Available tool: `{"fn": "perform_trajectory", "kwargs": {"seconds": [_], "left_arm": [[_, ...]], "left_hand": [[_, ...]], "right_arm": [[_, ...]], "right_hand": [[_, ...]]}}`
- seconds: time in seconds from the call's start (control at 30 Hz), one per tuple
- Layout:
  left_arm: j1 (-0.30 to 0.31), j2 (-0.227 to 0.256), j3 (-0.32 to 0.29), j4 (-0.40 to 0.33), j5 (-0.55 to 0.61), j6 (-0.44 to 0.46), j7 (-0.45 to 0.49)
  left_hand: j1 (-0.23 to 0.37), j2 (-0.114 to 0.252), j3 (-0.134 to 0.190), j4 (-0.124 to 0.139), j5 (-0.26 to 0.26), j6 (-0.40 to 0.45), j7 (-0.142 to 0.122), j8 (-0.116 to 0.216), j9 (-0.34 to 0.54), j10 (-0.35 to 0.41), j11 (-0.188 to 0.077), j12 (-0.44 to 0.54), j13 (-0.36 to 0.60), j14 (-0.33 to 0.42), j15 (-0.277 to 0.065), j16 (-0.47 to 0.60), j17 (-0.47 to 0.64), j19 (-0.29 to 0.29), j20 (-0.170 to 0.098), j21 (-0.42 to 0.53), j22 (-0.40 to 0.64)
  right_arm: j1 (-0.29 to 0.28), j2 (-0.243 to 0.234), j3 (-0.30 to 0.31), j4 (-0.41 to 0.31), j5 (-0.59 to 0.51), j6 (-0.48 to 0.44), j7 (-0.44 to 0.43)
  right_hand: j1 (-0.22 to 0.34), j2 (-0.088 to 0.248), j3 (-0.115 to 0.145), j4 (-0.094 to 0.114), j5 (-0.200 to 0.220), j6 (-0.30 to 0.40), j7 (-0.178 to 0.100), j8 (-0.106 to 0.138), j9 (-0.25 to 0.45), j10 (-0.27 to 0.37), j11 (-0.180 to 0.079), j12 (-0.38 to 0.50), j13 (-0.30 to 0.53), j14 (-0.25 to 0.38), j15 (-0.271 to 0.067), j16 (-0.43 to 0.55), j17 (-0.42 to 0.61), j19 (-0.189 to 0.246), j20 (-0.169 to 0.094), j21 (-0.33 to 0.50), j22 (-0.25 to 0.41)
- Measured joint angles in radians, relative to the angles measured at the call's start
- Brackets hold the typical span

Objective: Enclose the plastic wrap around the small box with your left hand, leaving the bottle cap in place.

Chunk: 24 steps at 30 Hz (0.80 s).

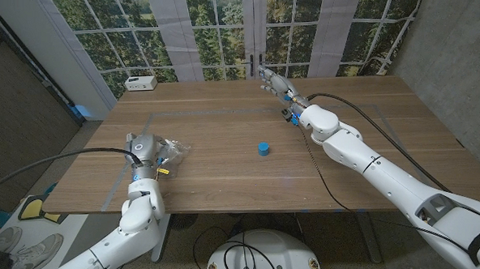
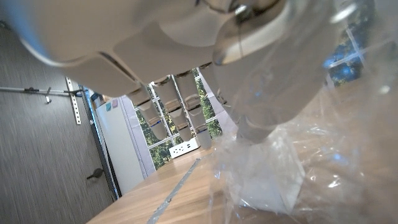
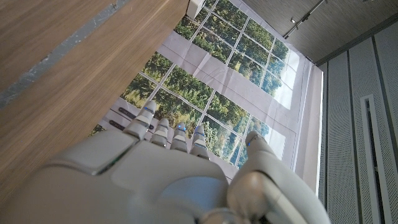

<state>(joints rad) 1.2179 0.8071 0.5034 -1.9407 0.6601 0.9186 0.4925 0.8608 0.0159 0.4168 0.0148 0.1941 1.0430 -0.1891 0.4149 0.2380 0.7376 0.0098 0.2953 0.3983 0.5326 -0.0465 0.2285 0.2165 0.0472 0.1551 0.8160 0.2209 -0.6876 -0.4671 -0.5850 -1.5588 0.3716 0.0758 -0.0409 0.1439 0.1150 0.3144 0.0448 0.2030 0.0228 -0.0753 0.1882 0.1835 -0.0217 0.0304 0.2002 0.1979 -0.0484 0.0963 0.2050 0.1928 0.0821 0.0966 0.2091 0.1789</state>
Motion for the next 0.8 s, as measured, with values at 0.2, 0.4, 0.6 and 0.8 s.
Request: {"fn": "perform_trajectory", "kwargs": {"seconds": [0.2,0.4,0.6,0.8], "left_arm": [[0.046,-0.007,-0.053,-0.011,-0.108,-0.098,0.100],[0.094,-0.031,-0.100,-0.007,-0.158,-0.197,0.227],[0.128,-0.061,-0.128,0.002,-0.165,-0.277,0.383],[0.157,-0.087,-0.143,0.002,-0.145,-0.295,0.479]], "left_hand": [[-0.007,0.007,-0.005,-0.005,0.002,0.000,0.000,-0.037,-0.030,-0.025,-0.001,-0.009,0.000,-0.005,0.005,0.000,-0.003,-0.005,0.002,-0.006,-0.007],[-0.039,0.015,-0.029,-0.029,0.005,0.000,0.000,-0.052,-0.035,-0.021,-0.016,-0.009,0.000,-0.001,0.001,-0.008,-0.024,-0.005,0.001,-0.014,-0.020],[-0.097,0.016,-0.024,-0.092,0.006,0.000,0.000,-0.068,-0.036,-0.029,-0.058,-0.009,0.000,0.006,-0.006,-0.011,-0.031,-0.001,-0.002,-0.015,-0.026],[-0.409,0.050,-0.010,-0.149,0.003,-0.114,0.139,-0.090,-0.002,-0.087,-0.086,-0.037,0.000,-0.022,0.000,-0.023,-0.028,0.005,0.004,-0.023,-0.026]], "right_arm": [[-0.004,0.000,0.001,-0.009,-0.001,-0.001,-0.005],[-0.008,-0.003,0.002,-0.020,-0.002,-0.002,-0.009],[-0.015,-0.008,0.003,-0.036,-0.003,-0.006,-0.012],[-0.024,-0.014,0.003,-0.056,-0.004,-0.013,-0.015]], "right_hand": [[0.000,0.000,0.000,0.000,0.000,0.000,0.000,0.000,0.000,0.000,0.000,0.000,0.000,0.000,0.000,0.000,0.000,0.000,0.000,0.000,0.000],[0.000,0.000,0.005,0.005,-0.005,0.000,0.000,0.000,0.000,0.000,0.000,0.000,0.000,0.000,0.000,0.000,0.000,0.000,0.000,0.000,0.000],[0.000,0.000,0.005,0.005,-0.005,0.000,0.000,0.000,0.000,0.000,0.000,0.000,0.000,0.000,0.000,0.000,0.000,0.000,0.000,0.000,0.000],[0.000,0.000,0.005,0.005,-0.005,0.000,0.000,0.000,0.000,0.000,0.000,0.000,0.000,0.000,0.000,0.000,0.000,0.000,0.000,0.000,0.000]]}}
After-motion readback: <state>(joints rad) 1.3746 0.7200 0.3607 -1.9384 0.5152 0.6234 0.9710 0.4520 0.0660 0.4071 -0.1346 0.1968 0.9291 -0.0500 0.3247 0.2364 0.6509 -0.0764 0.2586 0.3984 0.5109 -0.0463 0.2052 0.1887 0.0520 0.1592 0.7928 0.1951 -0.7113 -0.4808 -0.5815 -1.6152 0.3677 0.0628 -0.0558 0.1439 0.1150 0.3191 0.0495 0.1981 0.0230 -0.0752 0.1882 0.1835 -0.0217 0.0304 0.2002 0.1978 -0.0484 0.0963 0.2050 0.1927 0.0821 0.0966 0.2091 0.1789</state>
